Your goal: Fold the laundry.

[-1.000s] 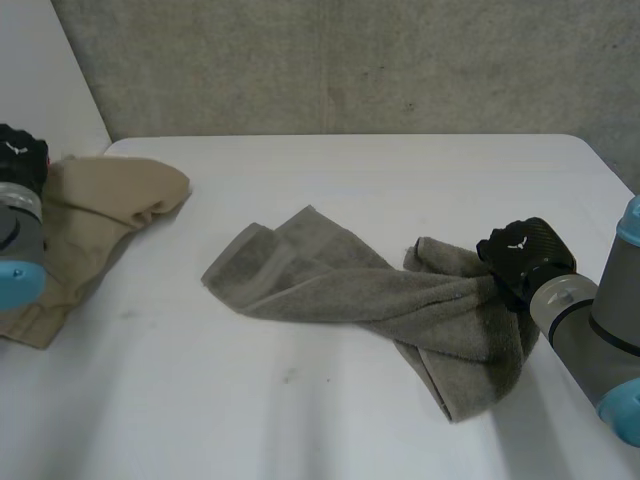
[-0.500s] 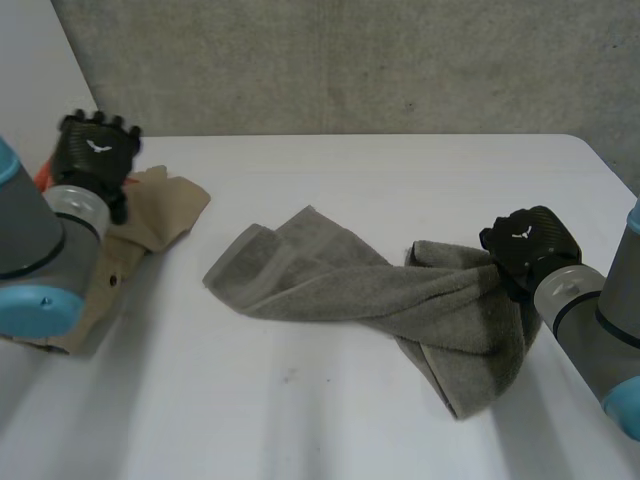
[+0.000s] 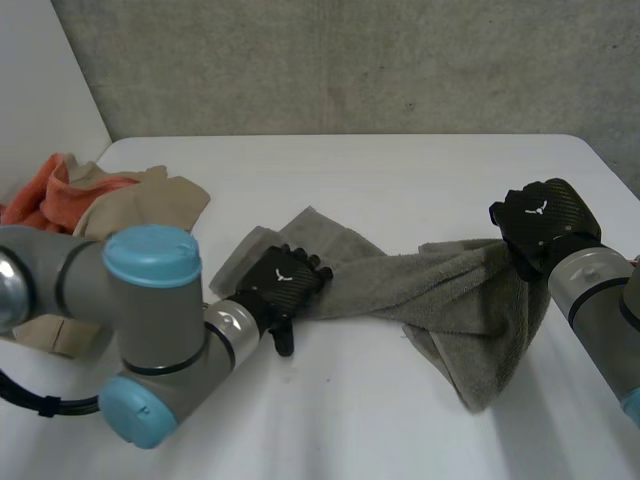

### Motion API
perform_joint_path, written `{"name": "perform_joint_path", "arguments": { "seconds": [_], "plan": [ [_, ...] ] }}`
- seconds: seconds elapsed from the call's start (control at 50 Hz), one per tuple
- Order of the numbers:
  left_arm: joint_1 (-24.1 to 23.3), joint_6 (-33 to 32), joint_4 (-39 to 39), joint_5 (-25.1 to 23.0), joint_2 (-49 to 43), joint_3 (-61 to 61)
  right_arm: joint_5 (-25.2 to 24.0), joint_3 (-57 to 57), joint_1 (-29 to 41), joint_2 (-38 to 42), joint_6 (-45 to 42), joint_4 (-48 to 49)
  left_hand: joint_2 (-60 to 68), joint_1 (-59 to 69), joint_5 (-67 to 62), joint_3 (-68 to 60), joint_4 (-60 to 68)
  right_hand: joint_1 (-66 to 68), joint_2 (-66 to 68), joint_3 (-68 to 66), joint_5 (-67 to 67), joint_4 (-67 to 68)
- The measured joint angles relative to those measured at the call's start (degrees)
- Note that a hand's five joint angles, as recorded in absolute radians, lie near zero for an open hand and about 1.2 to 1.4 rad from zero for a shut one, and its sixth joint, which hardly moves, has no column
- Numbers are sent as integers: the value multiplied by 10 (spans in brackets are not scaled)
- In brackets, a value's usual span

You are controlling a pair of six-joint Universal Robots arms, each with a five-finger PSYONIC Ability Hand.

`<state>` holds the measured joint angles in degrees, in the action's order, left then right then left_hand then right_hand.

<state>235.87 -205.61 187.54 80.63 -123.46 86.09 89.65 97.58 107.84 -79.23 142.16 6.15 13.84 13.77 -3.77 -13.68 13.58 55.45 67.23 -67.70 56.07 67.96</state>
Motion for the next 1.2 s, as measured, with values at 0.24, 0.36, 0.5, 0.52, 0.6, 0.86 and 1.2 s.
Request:
{"name": "perform_joint_path", "arguments": {
  "seconds": [0.24, 0.36, 0.5, 0.52, 0.6, 0.86, 1.2],
  "plan": [
    [-8, 42, 2, 105, -82, -89, 0, 1, 1, -5, 0, -1, 56, 57, -58, -56, 60, 0, 0, 0, 0, 0],
    [-10, 47, 6, 126, -90, -99, 0, 4, 0, -10, 0, -1, 70, 67, -73, -71, 73, 0, 0, 0, 0, 0],
    [-11, 44, 8, 124, -100, -98, 0, 6, 0, -11, 0, 0, 225, 235, -225, -226, 229, 0, 0, 0, 0, 0],
    [-11, 43, 8, 124, -100, -98, 0, 6, 0, -11, 0, 0, 225, 235, -225, -226, 229, 0, 0, 0, 0, 0],
    [-11, 43, 7, 122, -104, -97, 0, 4, 0, -10, 0, 0, 419, 403, -410, -412, 416, 0, 0, 0, 0, 0],
    [-2, 45, 8, 123, -17, -93, -23, -51, 3, -33, -11, -73, 547, 498, -526, -541, 548, 0, 0, 0, 0, 0],
    [26, 44, 10, 120, 75, -65, -221, -104, -2, -15, -88, -367, 548, 498, -526, -543, 551, -440, -547, 554, -527, -547]
  ]
}}
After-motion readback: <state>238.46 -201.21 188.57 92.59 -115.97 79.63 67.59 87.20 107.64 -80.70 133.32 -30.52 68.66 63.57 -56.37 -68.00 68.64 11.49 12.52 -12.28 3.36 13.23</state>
